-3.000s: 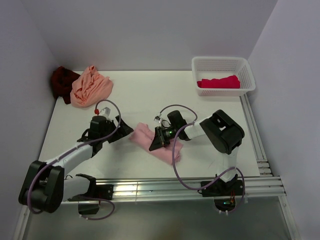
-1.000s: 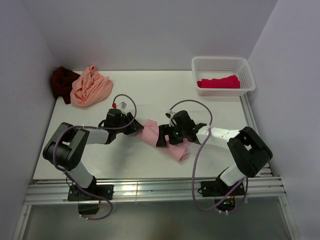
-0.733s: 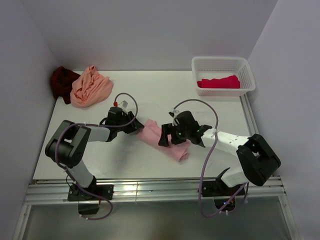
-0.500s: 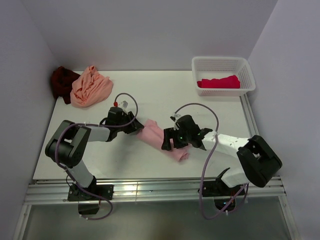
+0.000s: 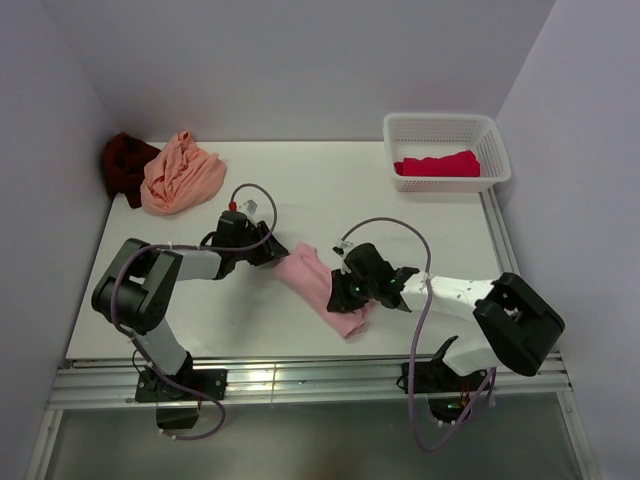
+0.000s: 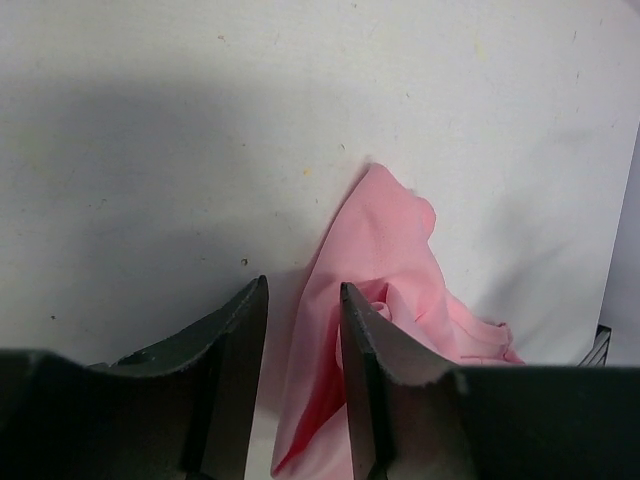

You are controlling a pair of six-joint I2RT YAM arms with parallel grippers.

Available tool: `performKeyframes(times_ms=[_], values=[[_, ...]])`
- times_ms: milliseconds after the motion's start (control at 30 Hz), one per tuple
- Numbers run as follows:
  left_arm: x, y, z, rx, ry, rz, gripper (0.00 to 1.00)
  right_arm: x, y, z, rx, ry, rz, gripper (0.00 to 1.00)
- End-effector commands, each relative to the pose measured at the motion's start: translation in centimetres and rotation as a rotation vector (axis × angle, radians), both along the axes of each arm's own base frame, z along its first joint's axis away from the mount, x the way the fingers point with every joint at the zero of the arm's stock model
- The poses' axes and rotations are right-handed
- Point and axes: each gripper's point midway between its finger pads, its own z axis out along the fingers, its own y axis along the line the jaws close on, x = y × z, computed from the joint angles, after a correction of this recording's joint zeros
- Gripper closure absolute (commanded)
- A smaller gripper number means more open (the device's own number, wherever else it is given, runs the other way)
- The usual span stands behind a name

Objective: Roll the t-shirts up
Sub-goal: Roll the tshirt

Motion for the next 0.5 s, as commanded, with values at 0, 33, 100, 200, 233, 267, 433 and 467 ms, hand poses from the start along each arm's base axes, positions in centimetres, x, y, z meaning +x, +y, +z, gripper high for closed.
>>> performKeyframes(times_ms=[0,33,100,200,233,267,433,467], values=[[0.8,-0.3,2.2,0.010,-0.051,-0.023,0.59,-1.0,1.8,0.4,0.087,0.047,0.053,0.78],[1.0,0.1,2.7,0.034,-0.068,-0.008,0.57,-1.2,2.1,0.6,0.110,0.064,0.063,0.83],[1.3,0.5,3.6,0.047,-0.086,-0.002,0.53,-1.7,2.9,0.8,0.153,0.099,0.092,0.88],[1.4,1.2,5.3,0.058,-0.110,0.010,0.37,-2.2,3.7,0.8,0.198,0.150,0.102,0.92],[1.4,1.7,6.2,0.061,-0.123,0.021,0.27,-2.4,3.9,0.6,0.212,0.176,0.113,0.92],[1.3,2.0,6.6,0.066,-0.129,0.028,0.22,-2.4,4.1,0.7,0.232,0.179,0.119,0.92],[-0.2,3.2,9.0,0.052,-0.173,0.035,0.10,-1.9,4.1,-0.1,0.221,0.219,0.092,0.93],[-0.6,3.2,9.0,0.045,-0.170,0.031,0.10,-1.7,4.2,-0.1,0.221,0.219,0.088,0.93]])
